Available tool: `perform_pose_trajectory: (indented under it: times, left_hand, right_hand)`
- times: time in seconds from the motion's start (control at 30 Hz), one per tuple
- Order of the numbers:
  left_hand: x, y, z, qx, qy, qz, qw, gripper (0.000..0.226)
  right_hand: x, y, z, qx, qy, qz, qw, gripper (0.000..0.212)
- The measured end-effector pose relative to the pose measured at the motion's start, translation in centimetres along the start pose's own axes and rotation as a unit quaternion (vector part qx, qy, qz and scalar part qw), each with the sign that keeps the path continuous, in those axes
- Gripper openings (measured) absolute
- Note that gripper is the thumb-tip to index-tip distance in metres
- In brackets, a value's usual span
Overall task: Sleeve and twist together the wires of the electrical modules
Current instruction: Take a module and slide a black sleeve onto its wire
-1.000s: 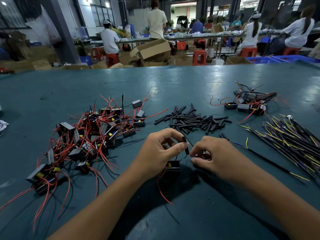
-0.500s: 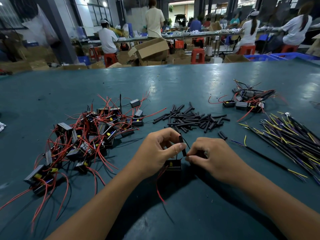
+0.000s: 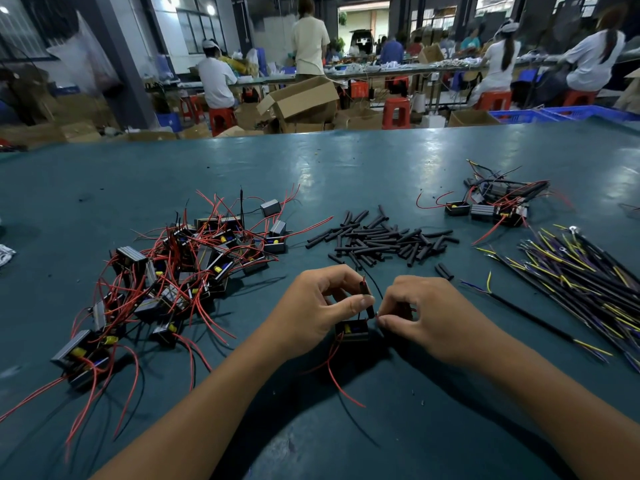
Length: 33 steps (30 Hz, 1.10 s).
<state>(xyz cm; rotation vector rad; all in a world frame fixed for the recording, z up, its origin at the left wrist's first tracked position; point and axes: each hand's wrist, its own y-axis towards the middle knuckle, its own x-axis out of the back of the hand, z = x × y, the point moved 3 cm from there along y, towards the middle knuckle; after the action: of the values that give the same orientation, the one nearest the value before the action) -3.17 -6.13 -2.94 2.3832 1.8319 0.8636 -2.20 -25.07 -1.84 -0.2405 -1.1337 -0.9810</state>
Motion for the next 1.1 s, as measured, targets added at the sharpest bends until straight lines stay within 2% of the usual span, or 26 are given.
perform_pose_trajectory:
  times: [0.33, 0.6, 0.77, 0.87, 0.97, 1.0, 1.1]
  left_hand:
    - [-0.3, -0.1, 0.0, -0.008, 0.057, -0.002, 0.998, 0.005]
    - [-0.3, -0.1, 0.1, 0.019, 0.026, -0.007, 0.999, 0.007]
    - [0.7, -0.1, -0.1, 0.048, -0.014, 0.021, 0.999, 0.011]
    - [1.4, -0.1, 0.0, 0.062, -0.034, 0.021, 0.997, 0.008]
    - [1.9, 0.2, 0.5, 0.066, -0.036, -0.036, 0.997, 0.018]
    - [2.0, 0.4, 0.7, 0.071, -0.034, -0.063, 0.995, 0.018]
    - [1.8, 0.8, 1.3, 0.092, -0.056, -0.11, 0.988, 0.011]
  right_hand:
    - [-0.5, 0.0, 0.2, 0.01, 0.019, -0.022, 1.0, 0.01]
    - [-0.9, 0.0, 0.3, -0.002, 0.025, -0.027, 0.999, 0.01]
    - [0.1, 0.3, -0.1, -0.029, 0.046, 0.022, 0.998, 0.009]
    - [1.7, 1.5, -1.4, -0.073, 0.112, -0.037, 0.99, 0.012]
    - [2.5, 4.5, -3.3, -0.092, 0.032, -0.087, 0.991, 0.008]
    - [2.5, 5.6, -3.9, -0.093, -0.003, -0.085, 0.992, 0.005]
    - [1.4, 8.7, -5.5, -0.087, -0.109, -0.04, 0.989, 0.021]
